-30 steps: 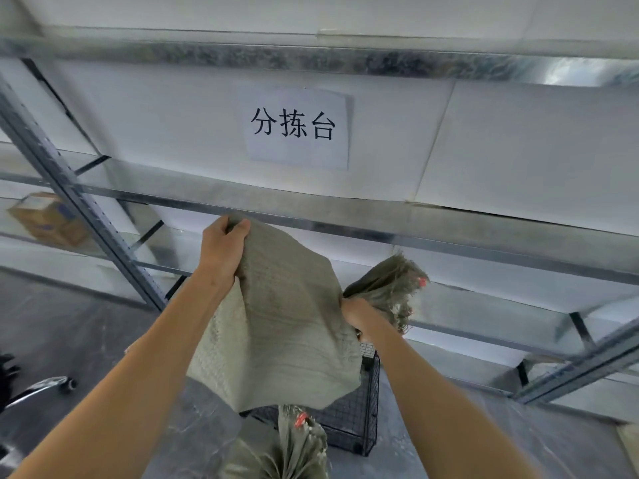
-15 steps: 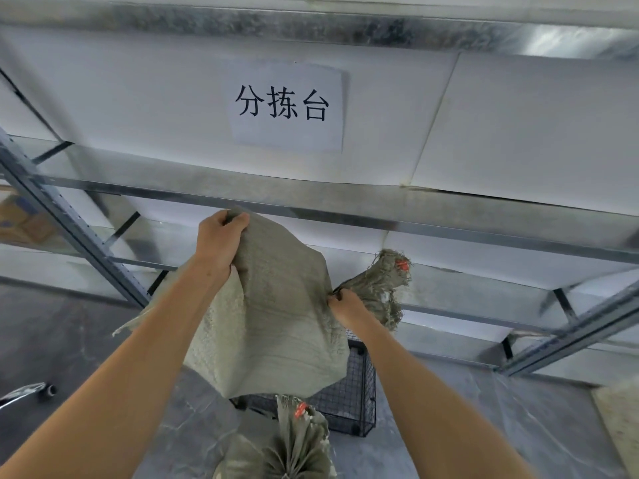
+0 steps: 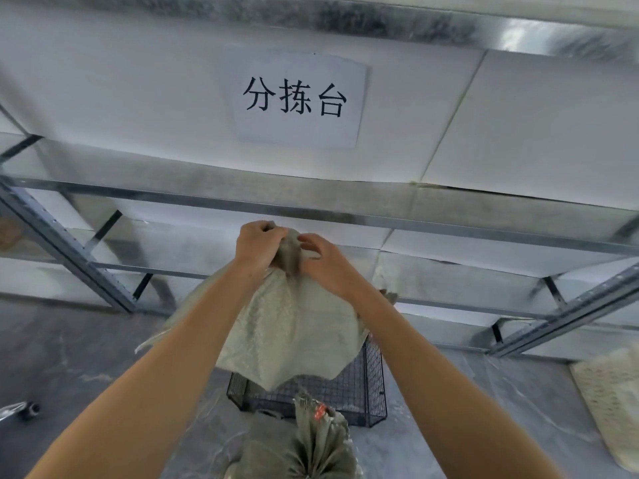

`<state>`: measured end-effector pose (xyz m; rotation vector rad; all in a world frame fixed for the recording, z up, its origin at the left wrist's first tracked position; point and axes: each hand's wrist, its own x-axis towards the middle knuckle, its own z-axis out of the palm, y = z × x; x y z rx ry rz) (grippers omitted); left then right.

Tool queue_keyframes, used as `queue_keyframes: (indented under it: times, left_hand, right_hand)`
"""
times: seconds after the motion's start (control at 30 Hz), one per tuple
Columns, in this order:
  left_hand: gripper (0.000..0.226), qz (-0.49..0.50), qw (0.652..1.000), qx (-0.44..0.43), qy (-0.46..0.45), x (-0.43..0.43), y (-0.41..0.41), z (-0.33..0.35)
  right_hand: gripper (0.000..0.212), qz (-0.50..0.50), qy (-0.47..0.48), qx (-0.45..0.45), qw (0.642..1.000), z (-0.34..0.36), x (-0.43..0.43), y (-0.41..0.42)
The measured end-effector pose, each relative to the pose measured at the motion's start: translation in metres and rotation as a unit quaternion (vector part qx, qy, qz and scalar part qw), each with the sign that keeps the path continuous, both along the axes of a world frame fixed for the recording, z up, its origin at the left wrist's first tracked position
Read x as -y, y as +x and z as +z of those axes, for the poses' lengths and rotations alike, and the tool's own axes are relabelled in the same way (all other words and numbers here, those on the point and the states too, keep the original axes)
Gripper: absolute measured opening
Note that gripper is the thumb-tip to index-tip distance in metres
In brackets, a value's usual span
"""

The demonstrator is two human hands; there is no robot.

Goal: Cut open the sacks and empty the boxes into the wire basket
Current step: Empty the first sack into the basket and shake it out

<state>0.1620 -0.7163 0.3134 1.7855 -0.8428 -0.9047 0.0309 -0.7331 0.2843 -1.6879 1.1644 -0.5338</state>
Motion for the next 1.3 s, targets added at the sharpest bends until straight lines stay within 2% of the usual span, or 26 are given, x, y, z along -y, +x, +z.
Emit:
queue_keyframes:
  times: [0.1,0.17,0.23,0.3,0.37,0.53,0.63,0.73,0.8,0.87,1.0,1.07,1.17,1.3]
  left_hand:
    - [0.014,0.004,1.0,-0.008,0.005,0.004,0.004,-0.003]
    - [0.011,0.006,1.0,-0.025,0.004,0.006,0.008,-0.001]
    - [0.01,-0.013,1.0,-0.022,0.001,0.007,0.012,0.001]
    - [0.01,-0.038,0.999,-0.033,-0.004,0.007,0.016,0.003]
    - [0.012,-0.062,0.996,-0.057,-0.009,0.008,0.022,0.005]
    - [0.027,-0.097,0.995,-0.025,0.005,0.004,0.067,-0.007]
    - [0.029,-0.159,0.982,0.061,0.086,-0.012,0.098,-0.038]
    - [0.048,-0.234,0.95,0.108,0.176,-0.027,0.115,-0.072]
    - [0.065,-0.238,0.935,0.148,0.216,-0.035,0.125,-0.092]
    - [0.071,-0.206,0.929,0.175,0.254,-0.044,0.136,-0.108]
    - [0.056,-0.173,0.909,0.133,0.355,-0.067,0.154,-0.132]
    - [0.047,-0.182,0.896,0.148,0.377,-0.074,0.162,-0.14]
    - [0.011,-0.225,0.881,0.175,0.378,-0.082,0.165,-0.142]
    - [0.009,-0.124,0.925,0.186,0.307,-0.078,0.176,-0.15]
  right_hand:
    - [0.066,0.072,0.002,-0.025,0.997,0.024,-0.001,0.018]
    - [0.068,0.078,-0.027,-0.071,0.994,0.029,-0.003,0.026]
    - [0.054,0.034,-0.104,-0.157,0.981,0.027,-0.004,0.034]
    - [0.03,-0.02,-0.19,-0.22,0.957,0.023,0.0,0.04]
    - [0.022,-0.06,-0.22,-0.203,0.952,0.023,0.004,0.043]
    - [0.029,-0.178,-0.149,-0.114,0.966,0.027,0.015,0.044]
    - [0.022,-0.2,-0.123,-0.084,0.969,0.024,0.026,0.046]
    - [0.022,-0.203,-0.111,-0.085,0.969,0.024,0.03,0.048]
    - [0.024,-0.2,-0.108,-0.084,0.97,0.023,0.03,0.05]
    - [0.024,-0.199,-0.104,-0.084,0.971,0.023,0.03,0.051]
    - [0.033,-0.205,-0.092,-0.077,0.971,0.026,0.033,0.049]
    - [0.038,-0.209,-0.092,-0.075,0.971,0.027,0.035,0.047]
    - [0.04,-0.221,-0.095,-0.076,0.968,0.027,0.037,0.046]
    - [0.039,-0.235,-0.102,-0.075,0.964,0.027,0.039,0.043]
